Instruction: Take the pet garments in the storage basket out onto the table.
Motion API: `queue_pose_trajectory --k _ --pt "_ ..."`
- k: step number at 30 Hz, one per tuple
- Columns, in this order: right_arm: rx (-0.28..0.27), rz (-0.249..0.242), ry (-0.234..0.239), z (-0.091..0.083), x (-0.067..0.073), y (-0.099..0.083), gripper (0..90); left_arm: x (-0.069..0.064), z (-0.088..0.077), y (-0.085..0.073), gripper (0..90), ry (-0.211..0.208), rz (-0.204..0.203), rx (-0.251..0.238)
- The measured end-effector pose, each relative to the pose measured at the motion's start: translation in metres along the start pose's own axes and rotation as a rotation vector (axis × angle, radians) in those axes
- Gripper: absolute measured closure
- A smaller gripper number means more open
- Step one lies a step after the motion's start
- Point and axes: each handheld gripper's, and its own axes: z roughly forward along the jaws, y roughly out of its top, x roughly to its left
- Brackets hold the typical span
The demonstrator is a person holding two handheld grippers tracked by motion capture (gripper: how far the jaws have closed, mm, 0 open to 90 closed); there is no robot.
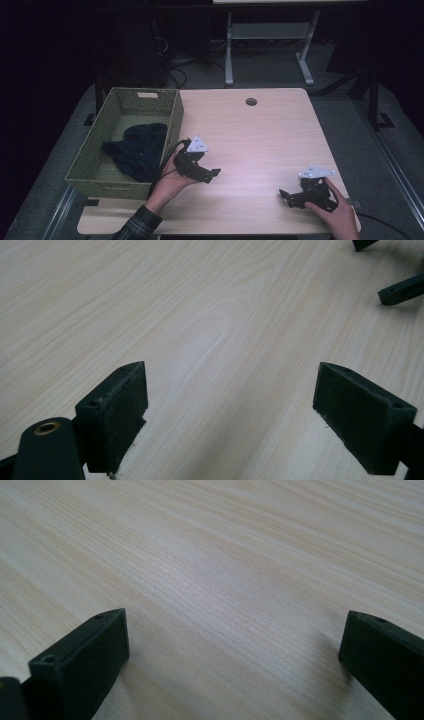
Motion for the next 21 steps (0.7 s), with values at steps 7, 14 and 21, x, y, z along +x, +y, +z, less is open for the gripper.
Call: queue_pose_trajectory --k 7,14,21 --pt "0.000 0.000 0.000 0.000 0.000 0.000 0.0 0.001 -0.004 0.005 13.9 -0.002 0.000 -0.007" --pt "0.000 0.000 0.000 0.000 0.000 0.000 0.0 0.002 -0.008 0.009 13.9 -0.003 0.005 -0.017" --pt "0.000 0.000 0.000 0.000 0.000 0.000 0.0 0.004 -0.013 0.013 13.9 -0.006 0.008 -0.018"
